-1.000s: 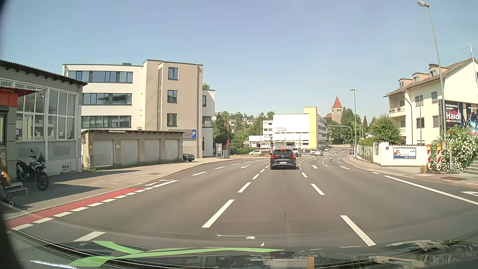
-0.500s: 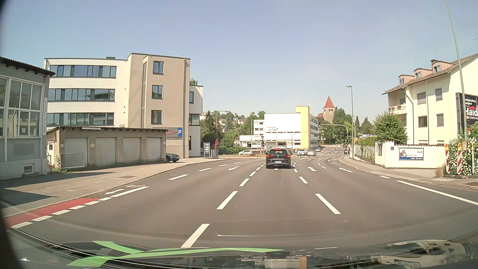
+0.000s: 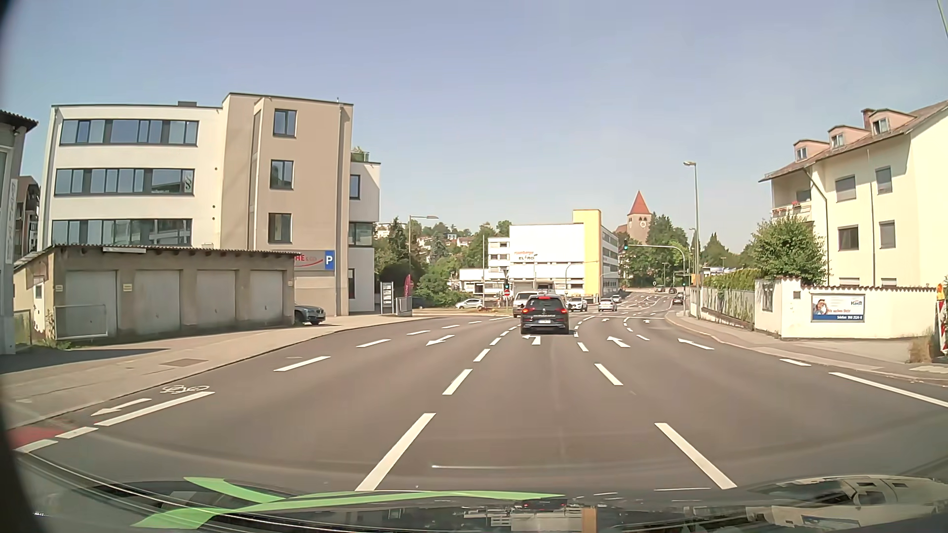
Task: Follow the waypoints while adhering to traffic rules and regulations
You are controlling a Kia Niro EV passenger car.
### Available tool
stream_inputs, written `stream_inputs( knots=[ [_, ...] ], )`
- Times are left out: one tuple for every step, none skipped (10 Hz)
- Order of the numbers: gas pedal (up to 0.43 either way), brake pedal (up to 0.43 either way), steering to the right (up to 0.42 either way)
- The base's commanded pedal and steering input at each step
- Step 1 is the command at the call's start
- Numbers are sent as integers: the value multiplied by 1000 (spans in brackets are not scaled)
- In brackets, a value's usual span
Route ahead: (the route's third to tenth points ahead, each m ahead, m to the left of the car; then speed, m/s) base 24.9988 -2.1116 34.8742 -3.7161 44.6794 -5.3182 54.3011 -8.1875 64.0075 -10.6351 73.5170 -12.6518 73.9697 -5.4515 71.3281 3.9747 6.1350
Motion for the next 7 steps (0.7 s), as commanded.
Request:
stream_inputs(
  knots=[
    [79,0,31],
    [67,0,30],
    [39,0,31],
    [0,0,31],
    [0,0,30],
    [0,0,29],
    [0,0,26]
  ],
)
